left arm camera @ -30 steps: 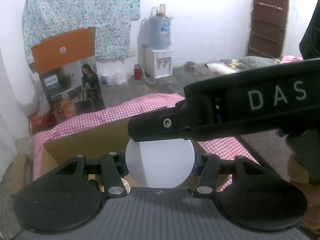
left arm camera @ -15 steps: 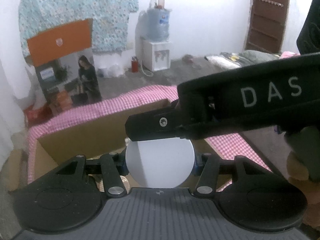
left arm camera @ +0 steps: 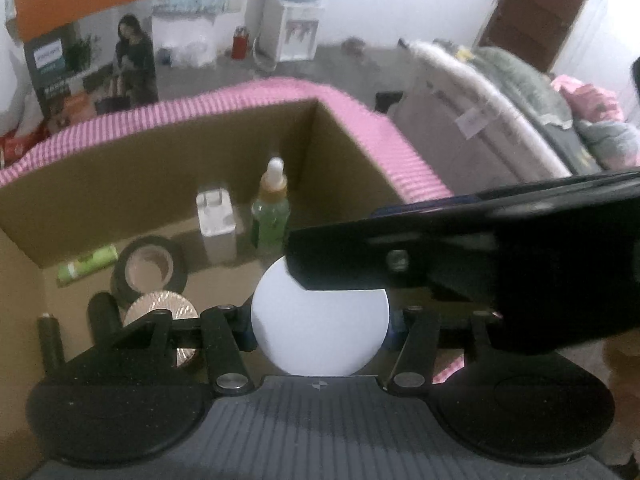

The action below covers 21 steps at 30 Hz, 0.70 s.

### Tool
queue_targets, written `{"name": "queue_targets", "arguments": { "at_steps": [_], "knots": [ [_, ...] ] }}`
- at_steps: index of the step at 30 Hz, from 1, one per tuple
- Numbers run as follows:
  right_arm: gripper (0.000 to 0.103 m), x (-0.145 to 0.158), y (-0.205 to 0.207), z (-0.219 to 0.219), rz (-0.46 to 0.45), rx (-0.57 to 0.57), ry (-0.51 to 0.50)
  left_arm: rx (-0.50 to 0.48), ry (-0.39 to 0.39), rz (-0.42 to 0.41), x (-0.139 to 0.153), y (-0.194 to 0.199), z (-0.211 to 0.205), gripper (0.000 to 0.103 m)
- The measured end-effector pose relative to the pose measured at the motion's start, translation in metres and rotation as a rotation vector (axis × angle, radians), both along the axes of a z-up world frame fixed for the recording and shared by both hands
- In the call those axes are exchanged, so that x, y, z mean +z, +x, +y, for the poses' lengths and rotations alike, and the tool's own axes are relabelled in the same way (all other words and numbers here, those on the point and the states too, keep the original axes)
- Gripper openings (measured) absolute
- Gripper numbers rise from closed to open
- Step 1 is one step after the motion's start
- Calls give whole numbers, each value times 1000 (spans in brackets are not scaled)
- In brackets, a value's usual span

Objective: Organize rigid objects
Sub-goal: 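Carry the white jar into the box, lower it and release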

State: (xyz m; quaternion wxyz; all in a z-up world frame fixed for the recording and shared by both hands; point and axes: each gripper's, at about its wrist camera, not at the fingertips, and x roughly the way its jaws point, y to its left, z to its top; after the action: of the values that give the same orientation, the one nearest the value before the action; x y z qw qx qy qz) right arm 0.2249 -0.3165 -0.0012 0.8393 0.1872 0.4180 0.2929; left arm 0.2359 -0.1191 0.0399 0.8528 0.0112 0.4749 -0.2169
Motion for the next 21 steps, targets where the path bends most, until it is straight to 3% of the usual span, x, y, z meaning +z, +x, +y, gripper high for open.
{"name": "queue_targets", "arguments": {
  "at_steps": [8, 15, 21],
  "knots": [
    [62, -9, 12, -7, 14, 10, -12, 22, 46, 59, -12, 13, -3, 53],
    [62, -13, 17, -14, 17, 3, -7, 0, 73, 11, -10, 12, -15, 54],
    [62, -15, 19, -18, 15, 3, -9, -22, 83, -47, -4, 4, -15, 66]
  ]
}}
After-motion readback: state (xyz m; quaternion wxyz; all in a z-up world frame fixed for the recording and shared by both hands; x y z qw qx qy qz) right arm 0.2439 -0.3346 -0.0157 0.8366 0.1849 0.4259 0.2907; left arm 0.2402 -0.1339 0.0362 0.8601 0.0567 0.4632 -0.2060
